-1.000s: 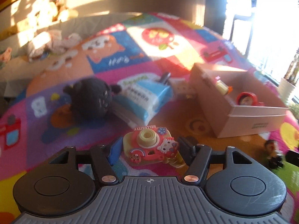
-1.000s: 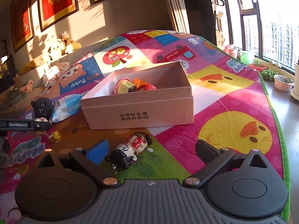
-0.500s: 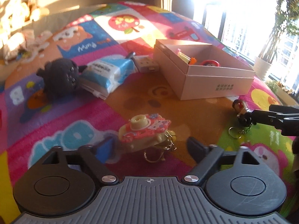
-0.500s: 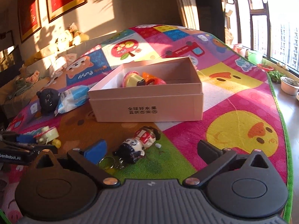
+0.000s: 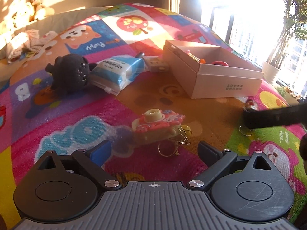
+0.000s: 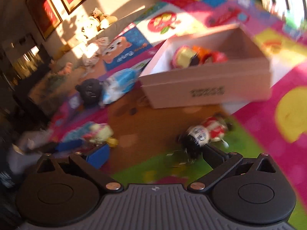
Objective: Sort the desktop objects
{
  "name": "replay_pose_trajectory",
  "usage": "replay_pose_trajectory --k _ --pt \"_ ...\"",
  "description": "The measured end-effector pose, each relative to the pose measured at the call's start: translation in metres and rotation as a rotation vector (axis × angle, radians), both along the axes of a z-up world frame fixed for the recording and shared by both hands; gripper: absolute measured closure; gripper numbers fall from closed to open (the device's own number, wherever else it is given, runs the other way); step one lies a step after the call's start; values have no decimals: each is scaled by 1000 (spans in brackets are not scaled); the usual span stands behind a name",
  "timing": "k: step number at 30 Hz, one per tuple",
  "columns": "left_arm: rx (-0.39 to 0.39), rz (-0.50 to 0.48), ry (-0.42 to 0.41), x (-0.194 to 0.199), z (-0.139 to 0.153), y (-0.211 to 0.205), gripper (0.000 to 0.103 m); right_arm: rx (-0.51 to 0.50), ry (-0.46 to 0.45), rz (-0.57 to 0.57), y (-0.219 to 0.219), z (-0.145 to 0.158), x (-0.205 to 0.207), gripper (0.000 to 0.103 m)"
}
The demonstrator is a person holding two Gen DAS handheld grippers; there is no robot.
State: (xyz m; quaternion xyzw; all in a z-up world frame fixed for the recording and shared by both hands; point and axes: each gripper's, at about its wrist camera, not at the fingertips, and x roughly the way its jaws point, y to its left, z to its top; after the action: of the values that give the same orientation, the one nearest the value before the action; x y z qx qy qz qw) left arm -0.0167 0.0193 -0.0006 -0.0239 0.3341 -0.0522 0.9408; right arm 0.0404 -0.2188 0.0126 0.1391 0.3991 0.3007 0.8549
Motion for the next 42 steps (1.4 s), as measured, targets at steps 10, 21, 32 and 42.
replay_pose_trajectory --k 10,21,32,42 --pt "-41 3 -6 -1 0 5 2 -209 -253 -29 14 18 -29 0" --pt "-42 2 -5 -1 0 6 2 -413 -215 -194 22 -8 -2 35" --pt "-61 -28 -5 2 0 6 1 -413 -214 -213 -6 -11 -23 37" --pt "-140 -88 47 30 13 -9 1 -368 -211 -232 -12 -12 -23 19"
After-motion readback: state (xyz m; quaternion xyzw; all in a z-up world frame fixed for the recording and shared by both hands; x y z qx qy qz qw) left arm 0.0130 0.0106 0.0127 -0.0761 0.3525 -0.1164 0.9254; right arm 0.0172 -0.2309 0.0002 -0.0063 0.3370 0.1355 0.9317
